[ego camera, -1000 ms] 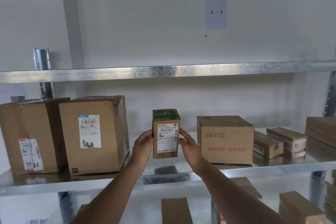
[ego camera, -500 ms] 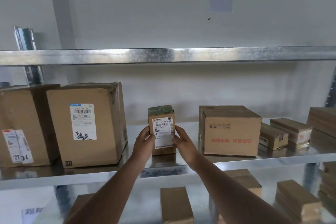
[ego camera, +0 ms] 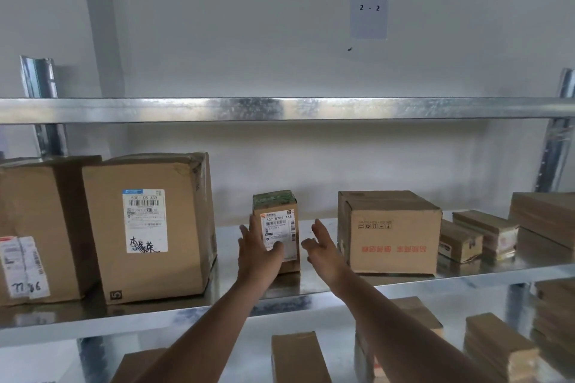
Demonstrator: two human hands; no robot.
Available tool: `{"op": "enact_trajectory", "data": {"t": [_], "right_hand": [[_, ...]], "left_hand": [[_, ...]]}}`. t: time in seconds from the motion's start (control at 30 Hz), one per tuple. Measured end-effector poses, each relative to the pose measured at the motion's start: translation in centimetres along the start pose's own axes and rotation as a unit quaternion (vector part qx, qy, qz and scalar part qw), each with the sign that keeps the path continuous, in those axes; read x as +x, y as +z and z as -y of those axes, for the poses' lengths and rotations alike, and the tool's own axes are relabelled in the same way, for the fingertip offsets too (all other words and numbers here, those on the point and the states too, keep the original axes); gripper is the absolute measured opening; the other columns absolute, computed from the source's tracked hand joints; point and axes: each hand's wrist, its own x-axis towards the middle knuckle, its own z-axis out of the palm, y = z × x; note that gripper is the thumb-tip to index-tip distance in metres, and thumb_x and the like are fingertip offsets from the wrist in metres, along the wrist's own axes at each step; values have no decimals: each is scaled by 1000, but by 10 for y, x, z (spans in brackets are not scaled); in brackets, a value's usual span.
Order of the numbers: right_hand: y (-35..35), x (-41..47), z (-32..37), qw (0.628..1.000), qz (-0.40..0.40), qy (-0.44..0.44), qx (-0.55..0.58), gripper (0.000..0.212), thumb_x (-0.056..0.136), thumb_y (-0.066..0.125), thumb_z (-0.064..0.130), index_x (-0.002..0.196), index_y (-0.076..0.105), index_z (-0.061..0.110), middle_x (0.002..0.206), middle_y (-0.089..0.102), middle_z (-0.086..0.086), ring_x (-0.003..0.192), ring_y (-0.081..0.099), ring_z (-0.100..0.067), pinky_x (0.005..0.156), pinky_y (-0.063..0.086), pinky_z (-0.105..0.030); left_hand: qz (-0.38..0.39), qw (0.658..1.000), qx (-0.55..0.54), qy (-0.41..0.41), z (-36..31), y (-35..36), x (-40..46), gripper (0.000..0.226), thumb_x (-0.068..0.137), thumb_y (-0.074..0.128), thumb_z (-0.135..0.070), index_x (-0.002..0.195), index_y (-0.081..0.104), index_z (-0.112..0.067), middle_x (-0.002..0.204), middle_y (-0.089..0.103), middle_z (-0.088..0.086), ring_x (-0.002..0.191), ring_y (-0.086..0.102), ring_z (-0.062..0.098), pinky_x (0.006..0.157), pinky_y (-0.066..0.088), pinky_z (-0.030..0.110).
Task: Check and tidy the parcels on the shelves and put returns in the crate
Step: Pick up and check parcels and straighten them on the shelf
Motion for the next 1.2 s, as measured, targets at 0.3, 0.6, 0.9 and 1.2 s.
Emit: {"op": "enact_trajectory", "data": {"t": [0.3, 0.6, 0.9, 1.2], "right_hand": [[-71, -34, 26, 987, -139, -76, -10, 43, 92, 57, 22, 129, 43, 37, 127, 63, 0, 112, 64, -24, 98, 54, -52], [-167, -61, 35, 913, -395, -94, -40, 26, 99, 43, 7, 116, 54, 24, 109, 63, -2, 98, 60, -21, 83, 50, -37], [-265, -26, 3, 930, -366, 36, 15, 41, 106, 37, 21, 126, 59, -7, 108, 57, -33, 107, 55, -45, 79, 40, -40], [-327, 33, -39, 973, -79, 142, 164, 33, 101, 42, 28, 74, 56, 15, 57, 60, 1, 58, 54, -18, 52, 44, -27]], "left_hand": [[-74, 975, 128, 166, -72, 33, -23, 89, 93, 56, -33, 161, -1, -30, 168, -18, 6, 155, -19, 29, 126, 1, 54], [137, 988, -52, 46, -89, 99, -21, 76, 99, 53, -32, 160, 8, -34, 168, 21, 3, 148, 35, 31, 118, 36, 43], [57, 932, -284, -216, -91, 147, 7, 57, 106, 25, -46, 160, 22, -28, 167, 23, 2, 153, 23, 28, 124, 17, 50], [-37, 923, -319, -213, -131, 216, -4, 47, 106, 20, -35, 91, 61, -19, 100, 68, 13, 88, 59, 27, 97, 46, 45]]}}
